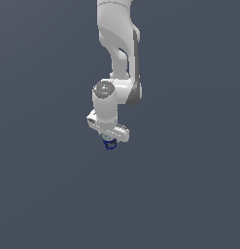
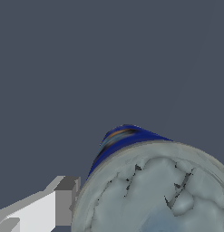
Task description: Pick up the object and move it to a goal position.
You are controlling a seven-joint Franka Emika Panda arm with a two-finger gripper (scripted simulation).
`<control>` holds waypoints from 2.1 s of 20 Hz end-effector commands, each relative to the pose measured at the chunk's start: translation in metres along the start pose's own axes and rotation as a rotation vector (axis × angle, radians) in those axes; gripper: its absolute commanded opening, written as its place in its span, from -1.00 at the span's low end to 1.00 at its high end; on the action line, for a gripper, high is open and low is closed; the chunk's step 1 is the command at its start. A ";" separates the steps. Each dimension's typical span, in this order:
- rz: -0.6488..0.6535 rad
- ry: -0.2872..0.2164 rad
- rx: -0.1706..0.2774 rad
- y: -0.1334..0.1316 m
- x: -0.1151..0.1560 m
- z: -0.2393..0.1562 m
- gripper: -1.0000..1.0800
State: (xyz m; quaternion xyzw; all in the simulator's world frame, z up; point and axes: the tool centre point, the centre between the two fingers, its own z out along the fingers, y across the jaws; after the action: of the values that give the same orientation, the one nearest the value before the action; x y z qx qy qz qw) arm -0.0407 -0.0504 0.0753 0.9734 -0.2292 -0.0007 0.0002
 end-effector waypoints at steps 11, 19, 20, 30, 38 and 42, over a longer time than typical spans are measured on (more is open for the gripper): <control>0.000 0.001 0.001 -0.001 0.000 0.000 -1.00; 0.000 0.001 0.001 -0.002 0.001 -0.020 -1.00; 0.000 0.001 0.001 -0.003 0.001 -0.025 -1.00; 0.001 0.001 0.000 -0.009 0.004 -0.109 -1.00; 0.001 0.001 0.000 -0.016 0.008 -0.197 -1.00; 0.001 0.001 0.000 -0.020 0.010 -0.239 -1.00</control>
State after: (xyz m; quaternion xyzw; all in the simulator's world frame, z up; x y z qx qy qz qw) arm -0.0239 -0.0384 0.2961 0.9733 -0.2297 -0.0017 0.0008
